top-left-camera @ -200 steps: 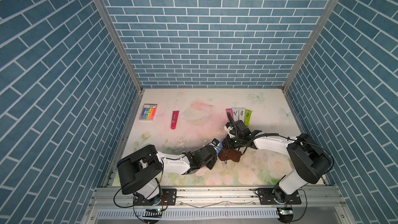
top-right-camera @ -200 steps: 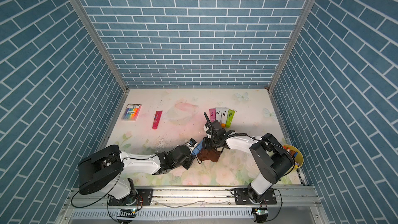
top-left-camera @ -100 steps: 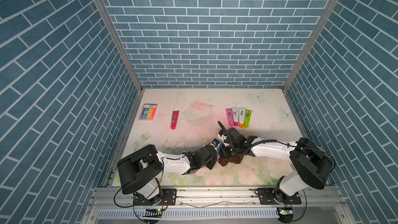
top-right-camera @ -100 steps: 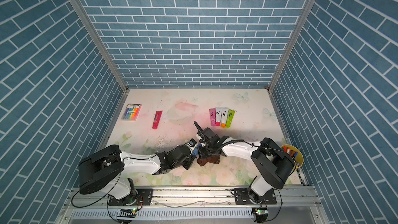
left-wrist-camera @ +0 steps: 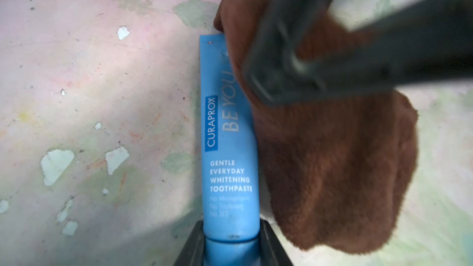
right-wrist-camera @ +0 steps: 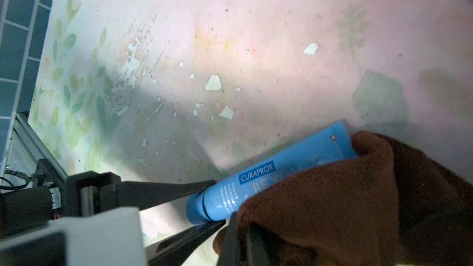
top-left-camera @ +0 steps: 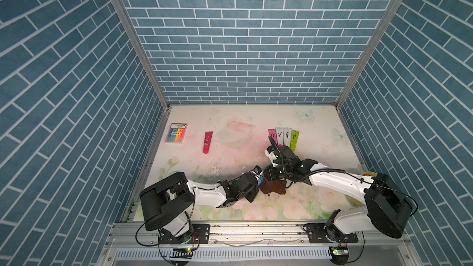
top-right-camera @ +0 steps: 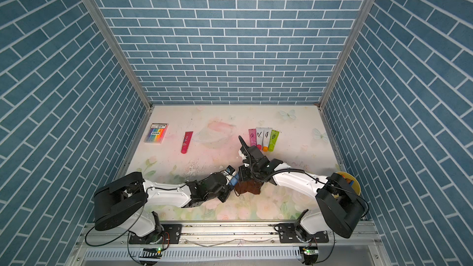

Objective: Wipe the surface of the toothpaste tube
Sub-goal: Wipe the dirt from the toothpaste tube.

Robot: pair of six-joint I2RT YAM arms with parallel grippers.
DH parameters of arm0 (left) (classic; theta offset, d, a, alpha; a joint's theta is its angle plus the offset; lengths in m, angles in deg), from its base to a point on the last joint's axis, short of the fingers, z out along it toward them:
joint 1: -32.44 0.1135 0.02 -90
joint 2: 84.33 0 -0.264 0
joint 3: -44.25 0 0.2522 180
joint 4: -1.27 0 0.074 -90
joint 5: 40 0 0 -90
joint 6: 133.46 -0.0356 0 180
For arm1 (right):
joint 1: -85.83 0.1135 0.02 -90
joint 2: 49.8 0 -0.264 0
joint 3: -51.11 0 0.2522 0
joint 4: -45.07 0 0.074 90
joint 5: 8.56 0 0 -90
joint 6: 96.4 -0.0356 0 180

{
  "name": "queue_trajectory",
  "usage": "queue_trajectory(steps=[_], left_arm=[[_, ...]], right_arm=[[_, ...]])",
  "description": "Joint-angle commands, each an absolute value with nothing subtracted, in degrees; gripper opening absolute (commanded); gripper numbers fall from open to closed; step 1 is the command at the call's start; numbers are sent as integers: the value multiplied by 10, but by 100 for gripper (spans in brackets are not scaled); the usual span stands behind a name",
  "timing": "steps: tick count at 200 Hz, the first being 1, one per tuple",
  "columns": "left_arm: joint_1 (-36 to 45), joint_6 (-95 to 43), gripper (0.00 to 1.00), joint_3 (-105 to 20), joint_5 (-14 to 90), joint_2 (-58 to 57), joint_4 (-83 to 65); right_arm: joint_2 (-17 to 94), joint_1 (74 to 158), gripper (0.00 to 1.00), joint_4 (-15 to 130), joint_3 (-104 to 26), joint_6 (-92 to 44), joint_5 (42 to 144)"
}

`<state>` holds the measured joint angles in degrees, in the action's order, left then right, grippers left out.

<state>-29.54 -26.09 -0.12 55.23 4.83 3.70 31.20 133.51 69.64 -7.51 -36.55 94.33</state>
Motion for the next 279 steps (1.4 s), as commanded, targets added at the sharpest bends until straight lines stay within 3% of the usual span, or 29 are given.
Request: queue_trajectory(steps=[1,48,81,112,188,279], left_arm=[[-304,-265,6,-4,530,62,24],[-306,-265,6,-4,541,58,21],[-307,-265,4,-5,550,55,19],[-306,-263,3,3,553,44,21],[-312,-264,2,1,554,47,20],[-314,-266,2,-2,552,50,21]], right_arm=[[337,1337,0,699,-93,-350,971],[387,1338,0,671,-60,-363,1011],[394,1336,0,701,-51,-361,977],[422,1288,0,700,-40,-374,979],[398,1223,0,759,-57,-359,848],[374,1335,0,649,-72,-359,1036]])
